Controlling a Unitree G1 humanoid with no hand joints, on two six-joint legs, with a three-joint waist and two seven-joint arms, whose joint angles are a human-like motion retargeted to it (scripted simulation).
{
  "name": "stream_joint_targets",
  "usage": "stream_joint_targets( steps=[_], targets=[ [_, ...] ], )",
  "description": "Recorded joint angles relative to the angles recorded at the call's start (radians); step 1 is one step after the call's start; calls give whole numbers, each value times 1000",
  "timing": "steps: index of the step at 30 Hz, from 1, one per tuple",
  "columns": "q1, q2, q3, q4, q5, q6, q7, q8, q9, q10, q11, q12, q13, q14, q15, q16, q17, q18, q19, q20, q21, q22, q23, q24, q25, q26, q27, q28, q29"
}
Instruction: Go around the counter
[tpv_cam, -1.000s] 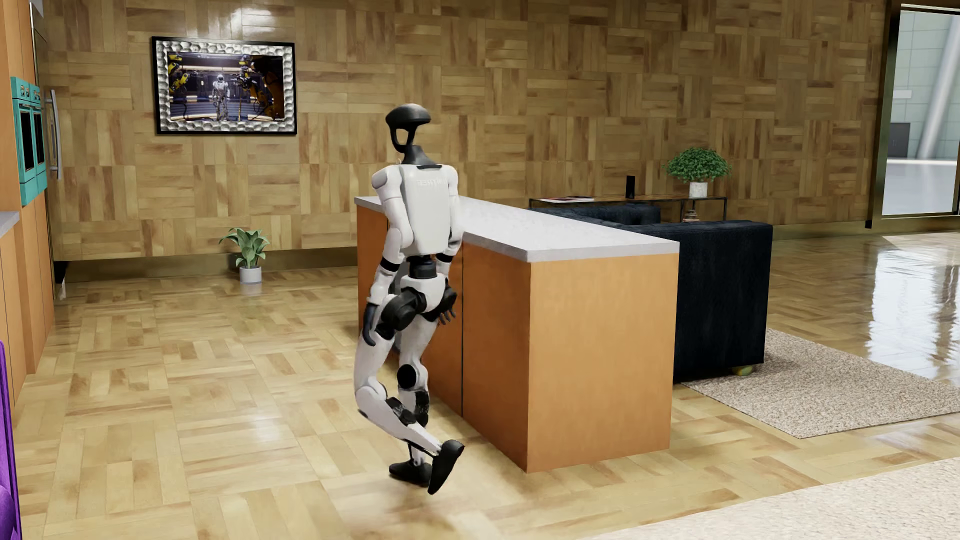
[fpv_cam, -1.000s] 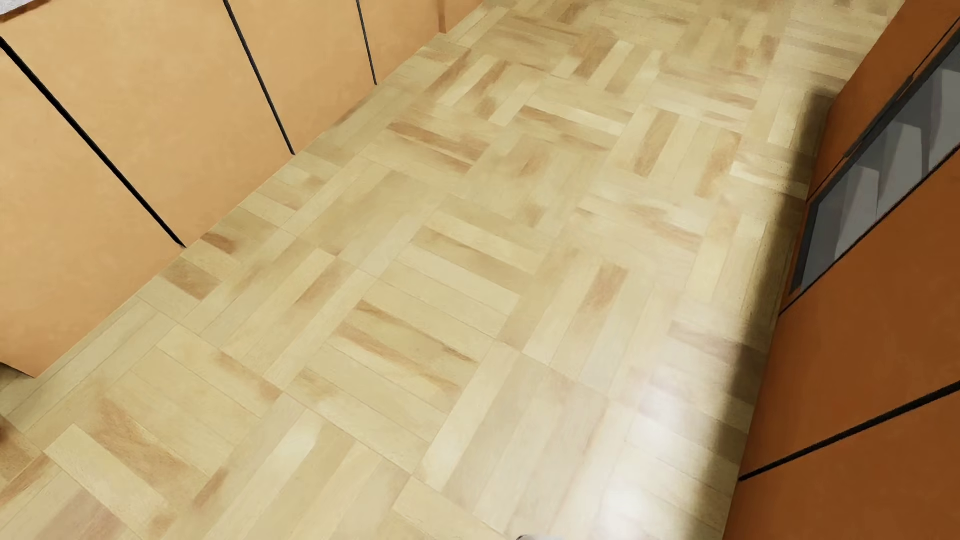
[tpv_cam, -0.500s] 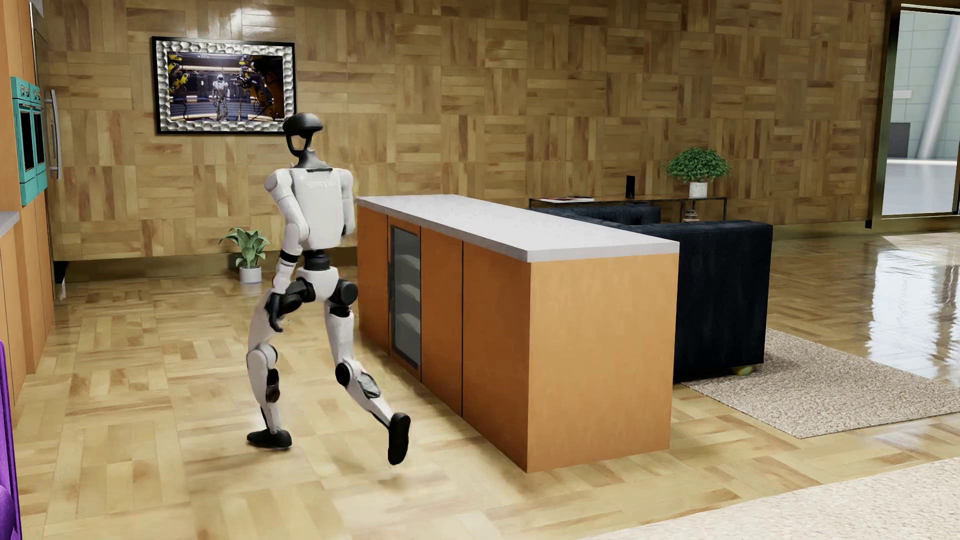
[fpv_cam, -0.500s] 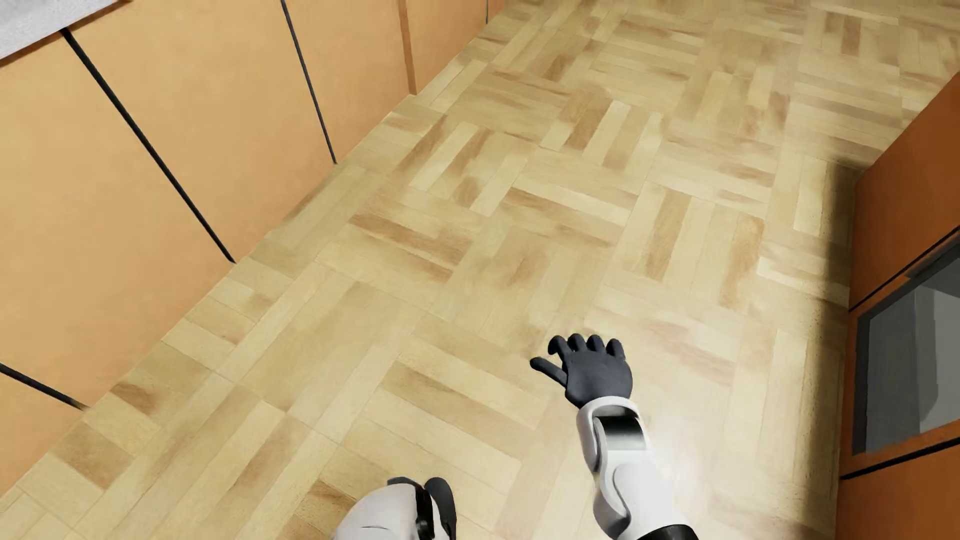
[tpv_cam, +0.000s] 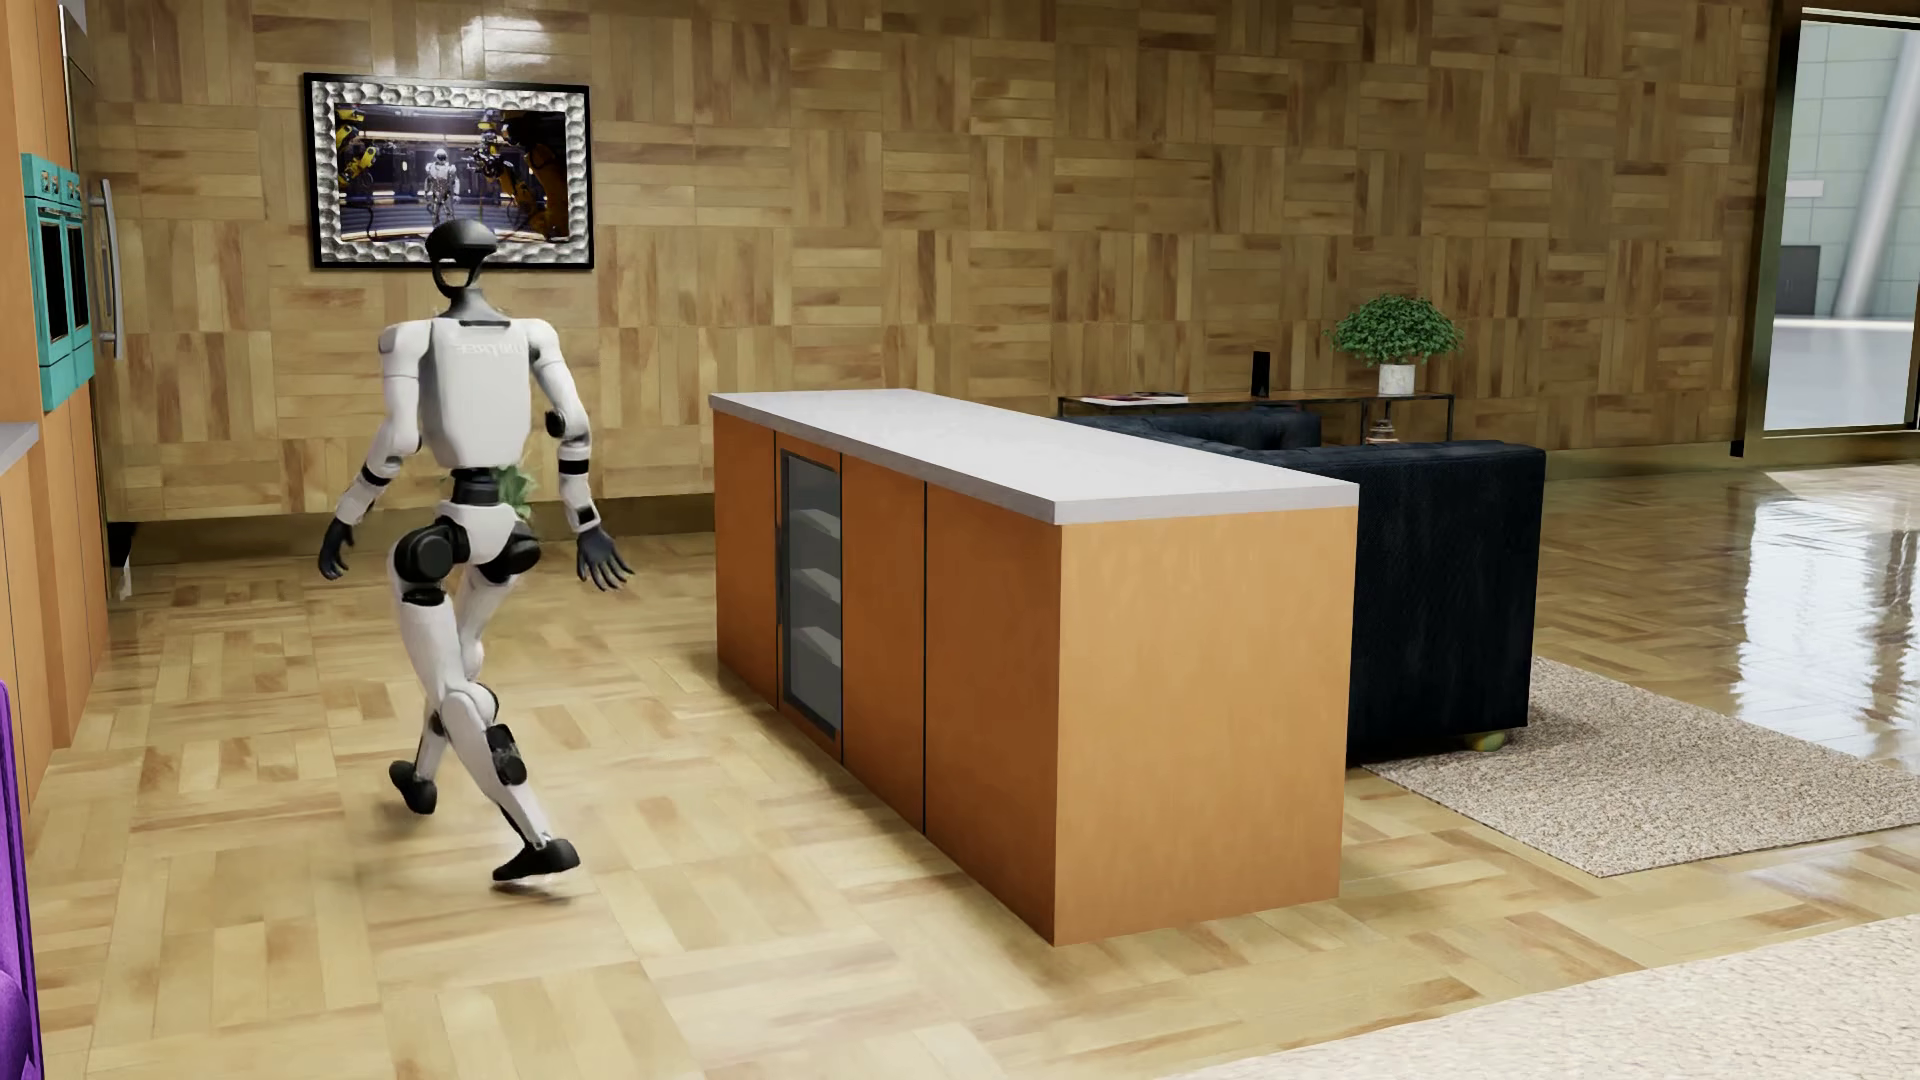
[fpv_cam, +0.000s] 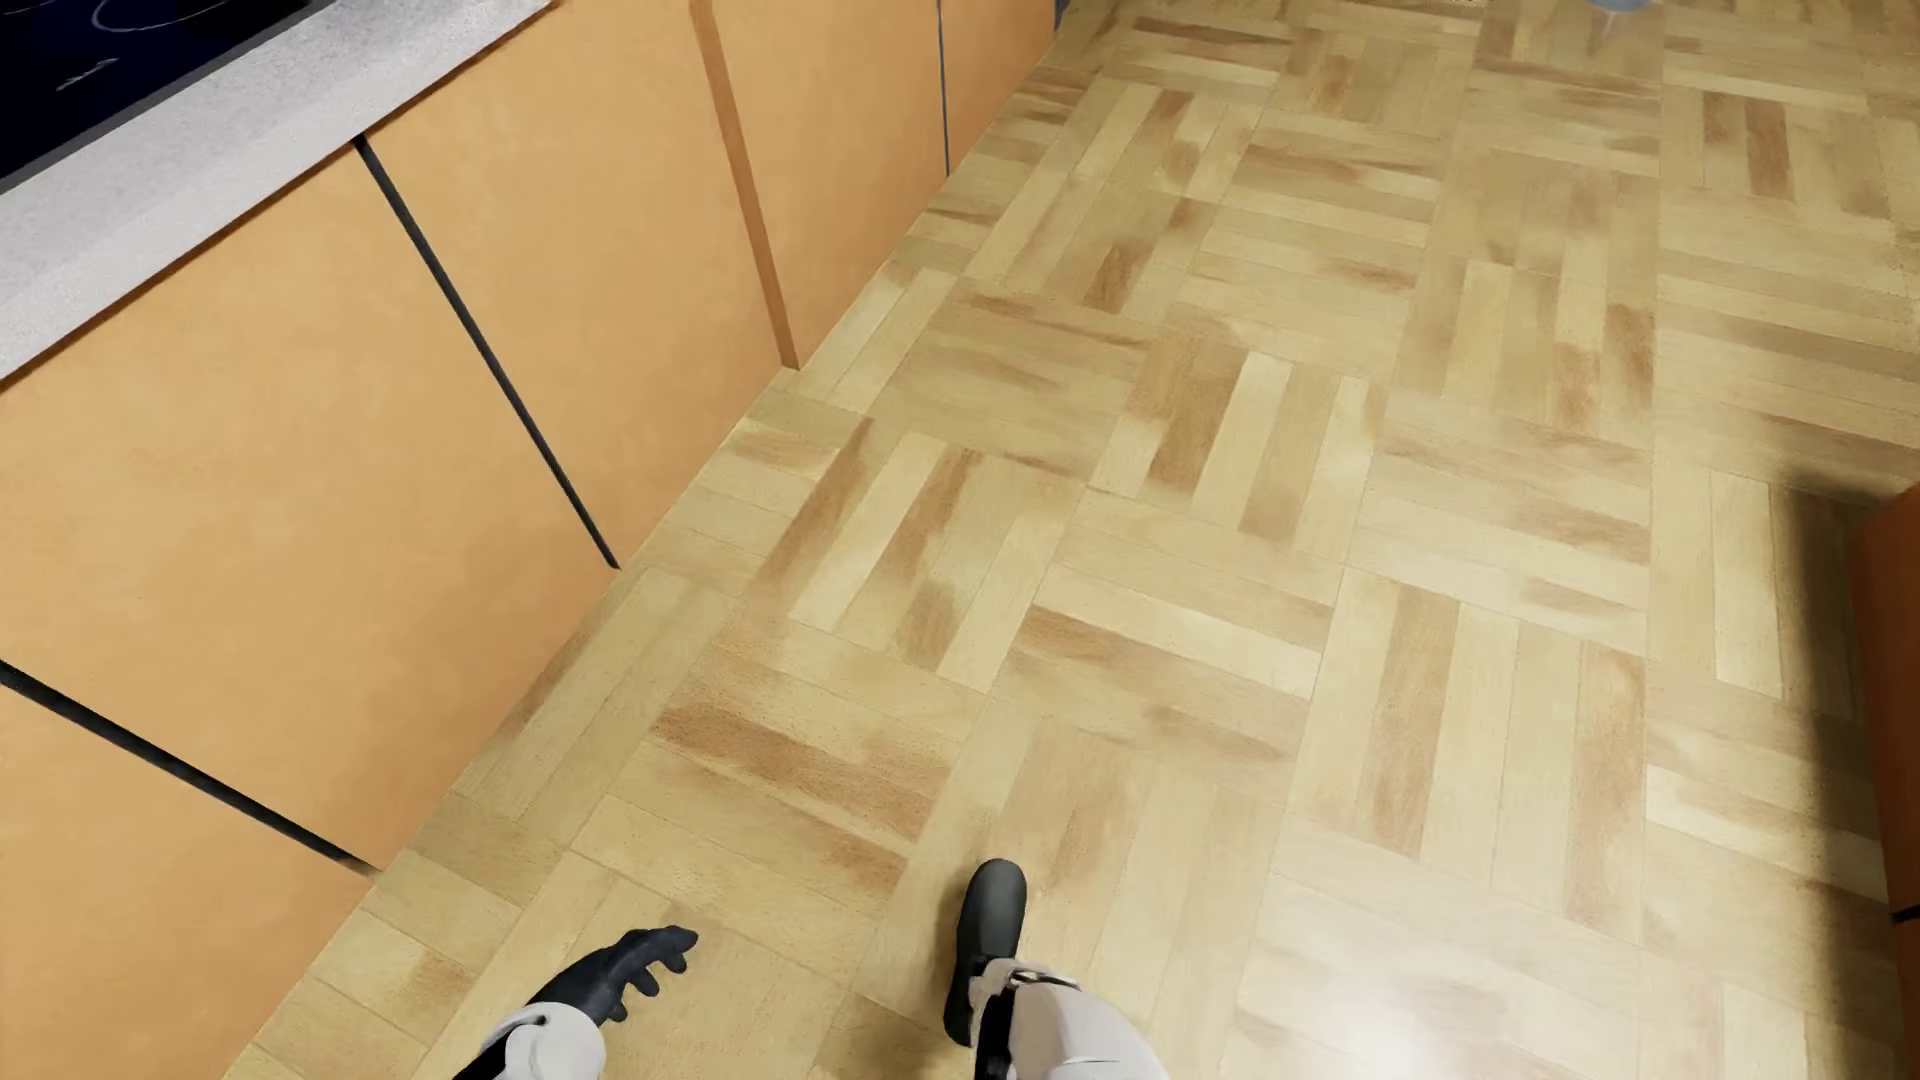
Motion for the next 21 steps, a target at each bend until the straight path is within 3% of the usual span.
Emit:
stream_joint_targets(
  steps=[1,2,3,4,5,6,8,9,11,13,15,16,17,18,19,20,21],
  targets=[
    [15,9,-9,19,16,11,1,-5,0,63,65,12,-5,71,42,5,23,-4,-138,-6,-42,29,-38,11,-5,19,-3,-9,-4],
    [-3,31,-20,51,22,27,-2,-25,1,190,121,26,-7,175,105,13,55,-38,-224,-20,-93,65,-76,25,7,40,-14,-35,-32],
    [-56,43,-32,95,27,45,7,-37,5,389,206,45,-18,288,91,21,94,-60,-306,-41,-164,101,-113,46,54,53,-26,-67,-72],
    [-149,63,-37,139,44,64,-7,-44,12,619,273,63,-50,398,21,29,138,-98,-312,-63,-242,130,-141,77,123,61,-27,-99,-111],
    [-249,100,-36,196,77,83,-19,-43,17,817,305,90,-104,457,-38,35,172,-81,-307,-72,-293,141,-144,106,174,70,-14,-123,-142],
    [-354,151,-27,245,118,102,-36,-31,22,966,306,124,-179,390,-81,30,185,-34,-300,-62,-304,134,-128,126,176,79,5,-134,-173],
    [-550,282,6,331,208,127,-66,34,29,1103,242,216,-355,329,-128,-16,172,21,-288,13,-222,85,-50,97,51,83,25,-108,-198],
    [-636,351,28,360,248,135,-78,85,28,1094,198,269,-446,338,-141,-41,162,26,-283,57,-163,49,-24,62,-17,71,-3,-102,-185],
    [-771,470,71,384,306,143,-88,197,20,939,144,349,-602,336,-183,-56,151,48,-273,102,-65,4,-50,25,-80,44,-118,-109,-168],
    [-833,573,98,378,332,148,-94,297,11,592,109,388,-721,352,-238,-61,146,18,-264,115,-11,-10,-145,25,-38,40,-230,-108,-216],
    [-796,675,107,332,344,153,-150,368,1,48,62,392,-798,401,-288,-63,120,-18,-241,117,52,13,-261,52,-18,55,-274,-112,-296],
    [-781,727,105,309,344,154,-176,388,0,-153,48,384,-809,345,-313,-59,110,-36,-225,114,67,31,-327,70,11,63,-294,-122,-336],
    [-793,769,100,294,339,155,-148,391,2,-215,55,372,-802,295,-344,-54,96,-166,-211,109,66,45,-387,89,54,64,-312,-125,-356],
    [-798,809,97,276,327,154,-115,380,4,-182,73,358,-776,335,-362,-51,83,-160,-202,104,52,54,-435,107,108,64,-314,-122,-366],
    [-807,852,100,248,314,147,-132,369,7,-87,104,346,-739,378,-353,-55,73,-109,-205,110,36,55,-467,111,170,62,-314,-117,-368],
    [-800,882,106,231,294,139,-139,357,8,-6,151,343,-705,466,-317,-69,52,-68,-214,130,42,48,-467,100,191,63,-306,-109,-348],
    [-792,886,112,227,264,128,-124,333,10,85,241,348,-673,477,-234,-89,35,-66,-213,158,48,37,-442,79,187,69,-280,-93,-324]
  ],
)
